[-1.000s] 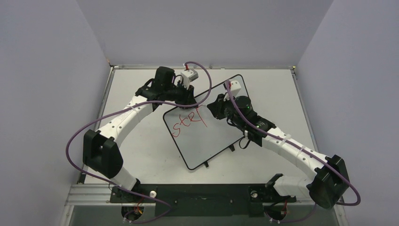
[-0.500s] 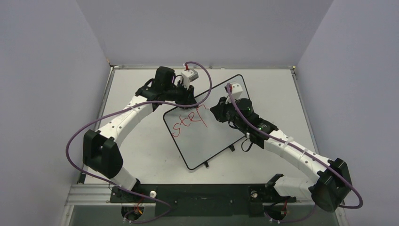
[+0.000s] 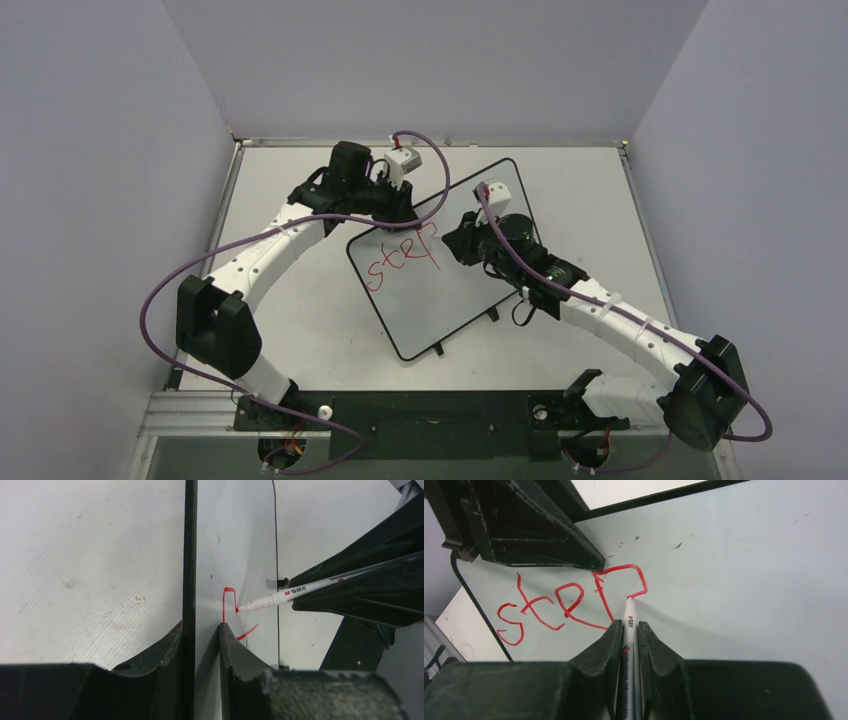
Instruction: Write a sentence on the whiteboard
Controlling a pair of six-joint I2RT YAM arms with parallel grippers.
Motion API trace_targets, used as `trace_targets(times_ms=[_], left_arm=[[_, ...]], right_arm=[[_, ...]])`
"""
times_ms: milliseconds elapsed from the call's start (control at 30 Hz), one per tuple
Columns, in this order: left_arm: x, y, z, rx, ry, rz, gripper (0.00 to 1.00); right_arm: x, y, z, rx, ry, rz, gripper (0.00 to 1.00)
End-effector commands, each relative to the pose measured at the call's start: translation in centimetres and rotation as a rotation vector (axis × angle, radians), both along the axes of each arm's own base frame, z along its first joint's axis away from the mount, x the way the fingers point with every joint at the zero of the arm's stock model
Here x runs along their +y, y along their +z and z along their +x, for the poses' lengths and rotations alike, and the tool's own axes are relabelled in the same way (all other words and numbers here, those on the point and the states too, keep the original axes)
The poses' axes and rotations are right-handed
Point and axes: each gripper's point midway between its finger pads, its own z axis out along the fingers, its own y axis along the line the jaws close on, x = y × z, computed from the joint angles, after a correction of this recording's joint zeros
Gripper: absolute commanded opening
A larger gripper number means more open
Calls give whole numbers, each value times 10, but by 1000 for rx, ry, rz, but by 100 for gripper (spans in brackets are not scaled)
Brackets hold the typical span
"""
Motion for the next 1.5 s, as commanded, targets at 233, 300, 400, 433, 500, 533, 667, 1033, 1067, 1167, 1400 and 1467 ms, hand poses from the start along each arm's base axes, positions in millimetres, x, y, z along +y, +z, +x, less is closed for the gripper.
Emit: trace_targets(times_ms=[233, 300, 400, 433, 500, 533, 667, 1033, 1067, 1167, 1400, 1467], left_arm=[[10, 35, 28, -248, 37, 22, 0], [10, 35, 28, -247, 38, 22, 0], [10, 36, 27, -250, 38, 20, 0], [10, 36, 27, -250, 38, 21, 0], [10, 36, 27, -250, 39, 22, 0], [10, 36, 27, -251, 39, 22, 0], [11, 35, 27, -252, 42, 24, 0], [13, 40, 25, -260, 46, 18, 0], [13, 41, 25, -259, 46, 16, 0], [13, 41, 24, -260, 45, 15, 0], [10, 43, 24, -262, 38, 3, 0], [10, 43, 24, -260, 37, 2, 0]], right_arm=[[26, 9, -19, -30, 87, 26, 0], [27, 10, -19, -35, 89, 24, 0], [24, 14, -19, -45, 80, 20, 0], [22, 17, -20, -51, 78, 20, 0], [18, 24, -22, -65, 72, 24, 0], [16, 27, -23, -72, 66, 26, 0], [2, 51, -28, -118, 34, 61, 0], [-40, 63, -9, -146, -89, 14, 0], [-45, 60, -5, -144, -104, 5, 0], [-54, 58, 2, -138, -116, 0, 0], [-70, 53, 13, -125, -137, 4, 0], [-72, 53, 14, -124, -135, 16, 0]])
